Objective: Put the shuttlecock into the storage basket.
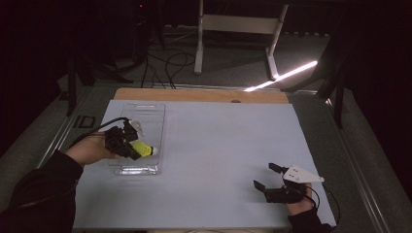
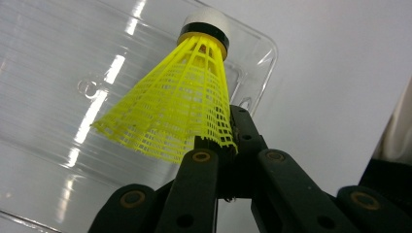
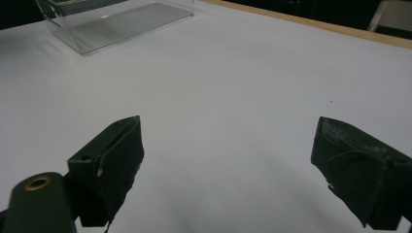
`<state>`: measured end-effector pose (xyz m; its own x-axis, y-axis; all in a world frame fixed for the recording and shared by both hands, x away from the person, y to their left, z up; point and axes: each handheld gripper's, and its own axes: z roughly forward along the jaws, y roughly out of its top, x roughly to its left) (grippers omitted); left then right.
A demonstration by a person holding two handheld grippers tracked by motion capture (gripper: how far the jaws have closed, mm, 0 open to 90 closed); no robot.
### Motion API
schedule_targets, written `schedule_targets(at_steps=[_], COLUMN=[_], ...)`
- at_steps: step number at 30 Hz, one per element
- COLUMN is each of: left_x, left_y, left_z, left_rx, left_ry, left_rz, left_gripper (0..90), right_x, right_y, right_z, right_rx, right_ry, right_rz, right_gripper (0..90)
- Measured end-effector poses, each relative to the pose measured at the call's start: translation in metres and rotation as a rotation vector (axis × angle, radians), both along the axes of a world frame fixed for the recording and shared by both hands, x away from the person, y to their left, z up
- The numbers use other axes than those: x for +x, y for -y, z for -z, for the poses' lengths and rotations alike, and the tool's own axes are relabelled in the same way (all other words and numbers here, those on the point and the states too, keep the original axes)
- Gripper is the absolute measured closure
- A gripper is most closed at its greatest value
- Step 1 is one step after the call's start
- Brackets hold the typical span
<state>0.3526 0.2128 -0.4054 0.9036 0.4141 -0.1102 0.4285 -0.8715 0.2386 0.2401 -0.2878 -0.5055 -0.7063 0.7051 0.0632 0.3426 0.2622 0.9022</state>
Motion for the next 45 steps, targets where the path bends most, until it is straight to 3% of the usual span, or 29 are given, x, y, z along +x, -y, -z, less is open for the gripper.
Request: schedule_targets(at_steps=[18,33,35,39,42,45], left_x=[0.008,0.016,0.017,0.017,0.017,0.016], left_y=[-0.001,0.007,0.008,0.007,0.006,0.006], left_z=[0.030,0.031,0.029,0.024,0.016,0.013], left_rx=[0.028,0.049,0.048,0.039,0.017,0.009], left_ry=[-0.083,-0.076,-0.051,-0.031,-0.002,0.013], left_rz=[-0.017,-0.039,-0.078,-0.106,-0.154,-0.163], left_gripper=[90.0,88.9,77.4,50.7,35.3,23.3], right_x=[-0.001,-0.001,-0.001,-0.001,-0.001,-0.001], right_y=[0.001,0.002,0.002,0.002,0.002,0.002], right_z=[-0.002,-0.002,-0.002,-0.002,-0.002,-0.002], right_rx=[0.001,-0.005,-0.003,-0.002,-0.002,-0.002], right_ry=[0.002,0.002,0.003,0.005,0.007,0.006], right_rz=[0.012,0.020,0.019,0.019,0.020,0.021], right_gripper=[10.9,10.9,10.9,10.9,10.9,10.9])
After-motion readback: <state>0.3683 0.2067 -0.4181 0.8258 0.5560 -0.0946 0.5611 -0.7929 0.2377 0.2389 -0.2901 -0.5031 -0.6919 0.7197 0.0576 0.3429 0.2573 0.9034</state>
